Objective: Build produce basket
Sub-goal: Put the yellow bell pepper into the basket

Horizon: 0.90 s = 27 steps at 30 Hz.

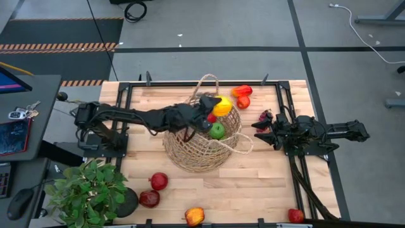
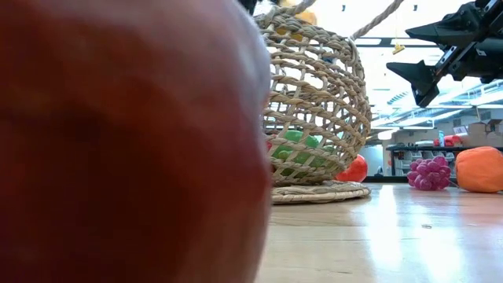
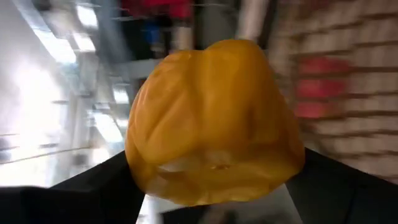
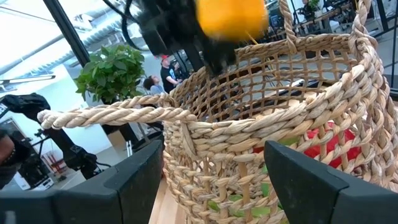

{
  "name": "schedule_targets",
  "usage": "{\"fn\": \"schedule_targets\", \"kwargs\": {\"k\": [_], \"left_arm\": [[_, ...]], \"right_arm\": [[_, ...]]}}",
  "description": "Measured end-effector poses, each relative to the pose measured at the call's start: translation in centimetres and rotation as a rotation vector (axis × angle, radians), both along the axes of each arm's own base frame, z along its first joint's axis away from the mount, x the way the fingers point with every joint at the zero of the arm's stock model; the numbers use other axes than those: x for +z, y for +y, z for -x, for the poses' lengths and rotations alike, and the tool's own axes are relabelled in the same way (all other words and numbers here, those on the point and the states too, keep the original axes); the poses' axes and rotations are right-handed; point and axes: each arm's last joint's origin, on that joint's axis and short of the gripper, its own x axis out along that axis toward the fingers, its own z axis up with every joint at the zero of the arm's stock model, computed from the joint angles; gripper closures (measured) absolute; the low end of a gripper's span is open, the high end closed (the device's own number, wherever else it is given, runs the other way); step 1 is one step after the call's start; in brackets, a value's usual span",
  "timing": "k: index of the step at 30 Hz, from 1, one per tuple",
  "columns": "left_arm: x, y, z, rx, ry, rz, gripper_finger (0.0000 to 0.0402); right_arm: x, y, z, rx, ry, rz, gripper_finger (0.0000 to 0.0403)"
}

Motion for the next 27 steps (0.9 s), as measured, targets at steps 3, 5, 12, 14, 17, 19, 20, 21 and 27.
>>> {"fn": "schedule_targets", "kwargs": {"k": [3,5,12,14,17,19,20,21,27], "left_arm": [[-1.3,0.4,0.3,0.039,0.065,0.115,0.0072],[-1.9,0.8,0.6,0.071,0.084,0.185,0.0072],[-3.0,1.8,1.2,0.198,0.044,0.413,0.0072],[-3.5,2.0,1.3,0.236,0.031,0.473,0.0072],[-3.9,2.0,1.6,0.278,0.039,0.526,0.0072],[-4.1,2.0,1.7,0.29,0.058,0.533,0.0071],[-4.2,2.1,1.8,0.292,0.064,0.533,0.0068],[-4.2,2.1,1.8,0.294,0.066,0.532,0.0065],[-4.1,2.1,1.8,0.301,0.049,0.542,0.0026]], "right_arm": [[0.0,0.0,0.0,0.0,0.0,0.0,0.0118],[0.1,0.0,0.0,0.0,-0.006,0.0,0.0118],[0.1,0.0,0.0,0.0,-0.006,0.0,0.0118],[0.1,0.0,0.0,0.0,-0.006,0.0,0.0118],[0.1,0.0,0.0,0.0,-0.006,0.0,0.0118],[0.1,0.0,0.0,0.0,-0.006,0.0,0.0118],[0.1,0.0,0.0,0.0,-0.006,0.0,0.0118],[0.1,0.0,0.0,0.0,-0.006,0.0,0.0118],[0.1,0.0,0.0,0.0,-0.006,0.0,0.0118]]}}
